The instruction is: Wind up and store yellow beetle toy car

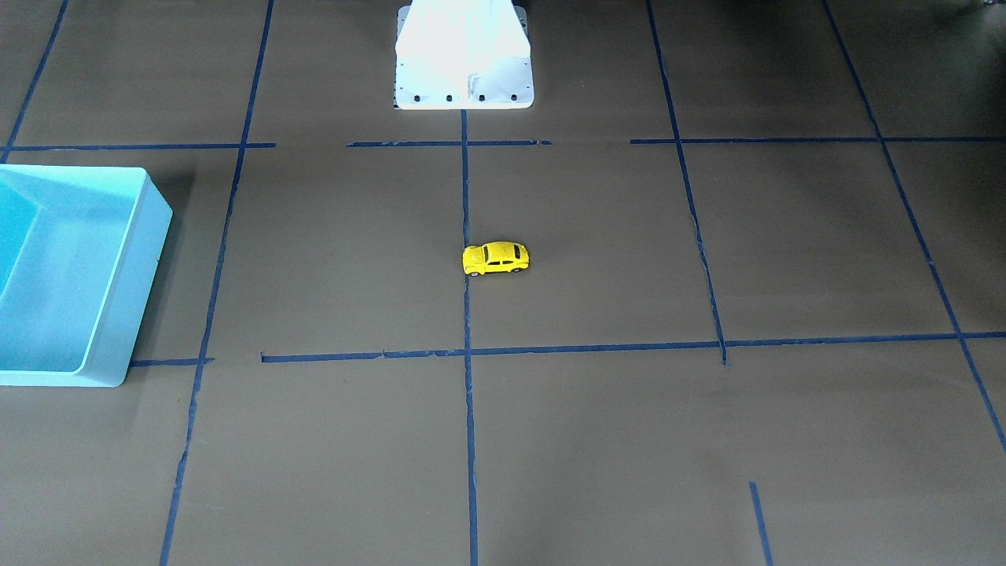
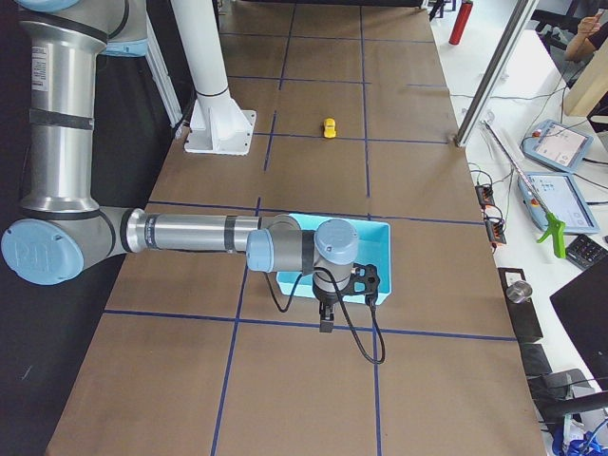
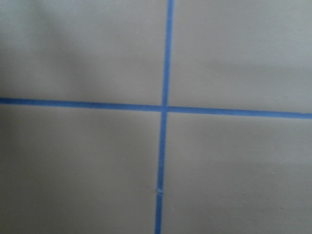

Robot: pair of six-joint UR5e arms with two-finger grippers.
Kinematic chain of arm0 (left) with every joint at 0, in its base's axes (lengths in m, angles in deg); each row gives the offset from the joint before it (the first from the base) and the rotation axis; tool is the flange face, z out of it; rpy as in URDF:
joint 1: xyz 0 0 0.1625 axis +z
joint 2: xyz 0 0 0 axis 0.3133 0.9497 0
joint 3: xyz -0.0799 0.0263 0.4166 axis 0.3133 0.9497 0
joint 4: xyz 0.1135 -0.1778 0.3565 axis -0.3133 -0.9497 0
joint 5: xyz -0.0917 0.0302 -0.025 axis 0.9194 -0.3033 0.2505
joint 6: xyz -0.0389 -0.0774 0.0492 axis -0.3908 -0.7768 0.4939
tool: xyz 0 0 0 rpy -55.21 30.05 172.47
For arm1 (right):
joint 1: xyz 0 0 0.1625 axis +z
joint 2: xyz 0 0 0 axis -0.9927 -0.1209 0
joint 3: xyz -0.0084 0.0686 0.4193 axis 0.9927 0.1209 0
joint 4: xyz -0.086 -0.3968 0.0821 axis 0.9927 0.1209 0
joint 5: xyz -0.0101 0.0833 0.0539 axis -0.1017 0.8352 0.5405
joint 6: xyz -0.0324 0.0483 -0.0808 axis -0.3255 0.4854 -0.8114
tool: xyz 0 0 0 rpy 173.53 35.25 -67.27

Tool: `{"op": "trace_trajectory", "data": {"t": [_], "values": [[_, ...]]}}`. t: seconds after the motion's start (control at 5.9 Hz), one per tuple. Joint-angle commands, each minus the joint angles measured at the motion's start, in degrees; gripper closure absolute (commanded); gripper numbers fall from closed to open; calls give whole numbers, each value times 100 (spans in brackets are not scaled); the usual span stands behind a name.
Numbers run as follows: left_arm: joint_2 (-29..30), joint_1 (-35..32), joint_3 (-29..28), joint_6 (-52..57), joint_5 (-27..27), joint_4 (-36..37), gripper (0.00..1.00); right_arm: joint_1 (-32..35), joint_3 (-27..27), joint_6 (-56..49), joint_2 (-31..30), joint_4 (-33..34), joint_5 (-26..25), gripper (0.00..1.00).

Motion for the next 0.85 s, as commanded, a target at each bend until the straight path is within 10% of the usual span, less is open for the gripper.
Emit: {"op": "trace_trajectory", "data": {"t": [0.0, 0.68], "values": [[559, 1014, 590, -3, -2, 17, 0, 0, -11, -1, 0, 0, 2, 0], [2423, 3184, 540, 23, -46, -44, 0, 0, -3, -1, 0, 0, 2, 0]]}}
